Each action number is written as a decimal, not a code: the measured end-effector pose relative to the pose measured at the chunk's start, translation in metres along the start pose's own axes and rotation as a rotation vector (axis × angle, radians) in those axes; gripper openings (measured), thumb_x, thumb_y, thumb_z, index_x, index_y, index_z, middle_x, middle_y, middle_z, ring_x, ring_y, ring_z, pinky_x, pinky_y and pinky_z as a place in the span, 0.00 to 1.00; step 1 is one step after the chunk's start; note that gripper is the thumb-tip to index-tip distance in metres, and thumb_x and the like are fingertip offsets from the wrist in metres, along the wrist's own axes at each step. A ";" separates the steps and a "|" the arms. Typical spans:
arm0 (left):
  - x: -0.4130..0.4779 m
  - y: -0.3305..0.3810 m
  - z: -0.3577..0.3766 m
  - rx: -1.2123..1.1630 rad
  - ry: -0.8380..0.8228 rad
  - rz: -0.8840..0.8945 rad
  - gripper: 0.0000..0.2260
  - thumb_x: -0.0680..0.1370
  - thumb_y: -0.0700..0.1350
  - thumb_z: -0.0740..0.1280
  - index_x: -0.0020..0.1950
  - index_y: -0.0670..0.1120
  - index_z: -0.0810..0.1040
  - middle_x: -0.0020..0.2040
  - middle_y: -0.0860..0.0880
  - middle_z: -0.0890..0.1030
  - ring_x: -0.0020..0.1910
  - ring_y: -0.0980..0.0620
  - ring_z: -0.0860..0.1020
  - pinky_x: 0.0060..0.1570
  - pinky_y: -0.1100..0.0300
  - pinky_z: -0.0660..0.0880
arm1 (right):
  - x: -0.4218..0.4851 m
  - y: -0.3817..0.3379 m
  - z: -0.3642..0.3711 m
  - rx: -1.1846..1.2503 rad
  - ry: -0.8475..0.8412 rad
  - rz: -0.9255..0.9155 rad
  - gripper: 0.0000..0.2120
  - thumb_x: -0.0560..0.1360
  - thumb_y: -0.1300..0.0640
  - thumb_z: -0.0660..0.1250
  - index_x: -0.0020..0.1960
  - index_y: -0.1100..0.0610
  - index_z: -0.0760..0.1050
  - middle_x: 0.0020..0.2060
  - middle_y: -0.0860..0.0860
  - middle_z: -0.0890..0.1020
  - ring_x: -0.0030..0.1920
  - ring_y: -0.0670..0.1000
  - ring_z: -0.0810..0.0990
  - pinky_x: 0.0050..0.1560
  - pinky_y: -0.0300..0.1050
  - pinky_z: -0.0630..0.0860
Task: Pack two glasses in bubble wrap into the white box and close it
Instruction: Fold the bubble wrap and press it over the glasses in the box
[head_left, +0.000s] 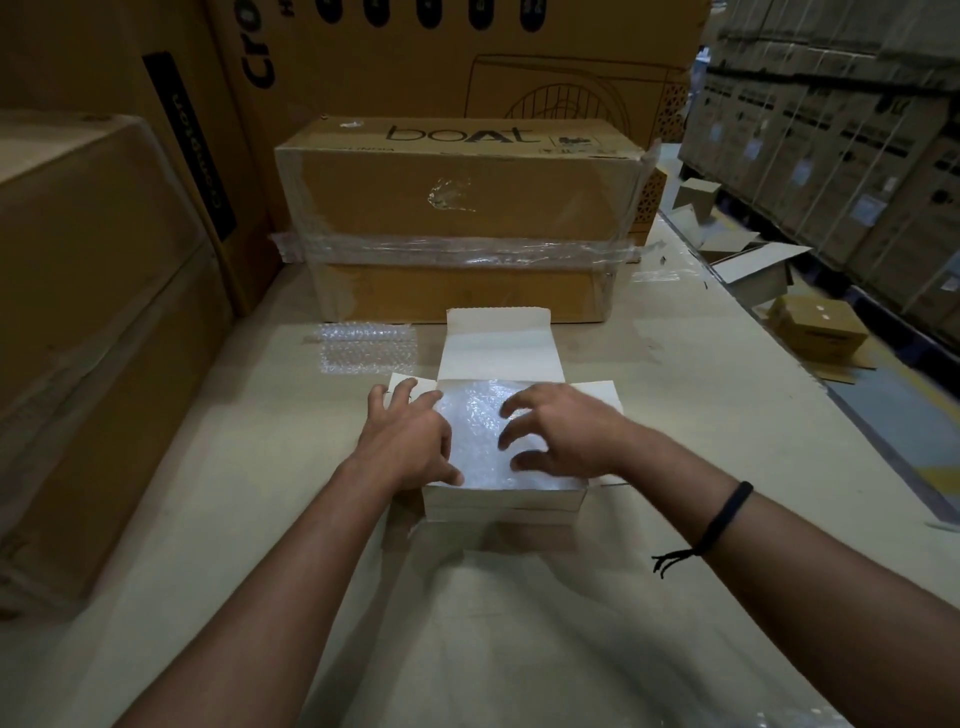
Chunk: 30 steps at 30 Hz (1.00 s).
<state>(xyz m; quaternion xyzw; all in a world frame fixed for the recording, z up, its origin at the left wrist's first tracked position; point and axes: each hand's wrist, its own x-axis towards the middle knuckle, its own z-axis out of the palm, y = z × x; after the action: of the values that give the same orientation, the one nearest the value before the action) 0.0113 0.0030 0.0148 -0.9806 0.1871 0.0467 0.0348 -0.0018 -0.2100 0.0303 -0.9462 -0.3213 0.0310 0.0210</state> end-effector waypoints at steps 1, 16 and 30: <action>0.001 0.000 0.002 0.025 -0.021 -0.001 0.16 0.68 0.65 0.71 0.43 0.54 0.82 0.78 0.51 0.59 0.76 0.44 0.51 0.71 0.39 0.47 | 0.004 -0.004 0.006 -0.001 -0.029 -0.019 0.14 0.75 0.43 0.67 0.59 0.44 0.79 0.68 0.48 0.73 0.68 0.51 0.69 0.66 0.51 0.67; -0.009 -0.023 0.032 -0.477 0.368 -0.281 0.28 0.70 0.60 0.73 0.67 0.56 0.72 0.78 0.49 0.57 0.76 0.44 0.52 0.70 0.44 0.54 | 0.032 0.019 0.010 0.049 -0.105 0.227 0.39 0.67 0.28 0.66 0.73 0.41 0.63 0.74 0.50 0.65 0.71 0.55 0.64 0.68 0.57 0.64; -0.027 -0.008 0.023 -1.429 0.191 -0.011 0.20 0.75 0.47 0.68 0.67 0.49 0.75 0.61 0.59 0.78 0.60 0.63 0.75 0.60 0.65 0.70 | 0.010 0.017 0.013 0.120 0.122 0.315 0.33 0.73 0.32 0.62 0.73 0.46 0.66 0.72 0.50 0.69 0.69 0.54 0.68 0.68 0.55 0.64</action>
<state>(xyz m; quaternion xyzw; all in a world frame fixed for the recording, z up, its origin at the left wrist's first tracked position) -0.0124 0.0223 -0.0052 -0.7644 0.1079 0.0714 -0.6317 0.0154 -0.2172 0.0158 -0.9820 -0.1649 -0.0045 0.0919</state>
